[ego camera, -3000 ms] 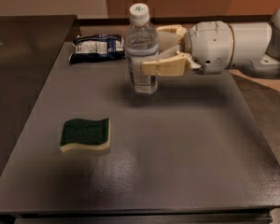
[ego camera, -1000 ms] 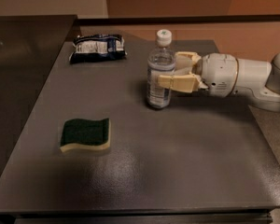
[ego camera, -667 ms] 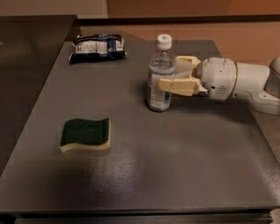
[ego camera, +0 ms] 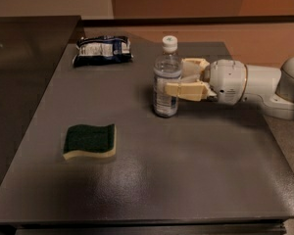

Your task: Place blue plastic bottle upright

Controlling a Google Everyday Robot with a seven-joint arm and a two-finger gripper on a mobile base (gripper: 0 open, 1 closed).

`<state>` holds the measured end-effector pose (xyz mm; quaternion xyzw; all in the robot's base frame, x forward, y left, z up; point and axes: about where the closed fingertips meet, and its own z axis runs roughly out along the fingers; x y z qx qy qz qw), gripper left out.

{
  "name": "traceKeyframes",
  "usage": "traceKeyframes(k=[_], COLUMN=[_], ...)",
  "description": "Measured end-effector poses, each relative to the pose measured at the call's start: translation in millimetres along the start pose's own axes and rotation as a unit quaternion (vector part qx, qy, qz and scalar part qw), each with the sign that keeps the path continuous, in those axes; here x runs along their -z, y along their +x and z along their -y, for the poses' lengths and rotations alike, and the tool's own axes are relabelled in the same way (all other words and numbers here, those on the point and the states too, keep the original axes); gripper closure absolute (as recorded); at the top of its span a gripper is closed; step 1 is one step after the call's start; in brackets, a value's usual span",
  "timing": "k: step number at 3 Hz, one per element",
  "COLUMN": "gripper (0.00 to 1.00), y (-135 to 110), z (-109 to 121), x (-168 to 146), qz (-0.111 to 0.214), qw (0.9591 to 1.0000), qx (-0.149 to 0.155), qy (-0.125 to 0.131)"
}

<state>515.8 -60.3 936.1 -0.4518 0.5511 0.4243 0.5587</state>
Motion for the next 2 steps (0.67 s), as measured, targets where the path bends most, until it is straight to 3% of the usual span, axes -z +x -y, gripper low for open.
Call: traceKeyframes(k=[1,2], gripper=[0.0,0.0], y=[-1.2,-1.2], z=[-1.1,-1.2], x=[-2.3,-2.4], qz=[0.0,0.0], qw=[1.0,1.0], qx=[0.001,0.001], qy=[-0.002,-0.002])
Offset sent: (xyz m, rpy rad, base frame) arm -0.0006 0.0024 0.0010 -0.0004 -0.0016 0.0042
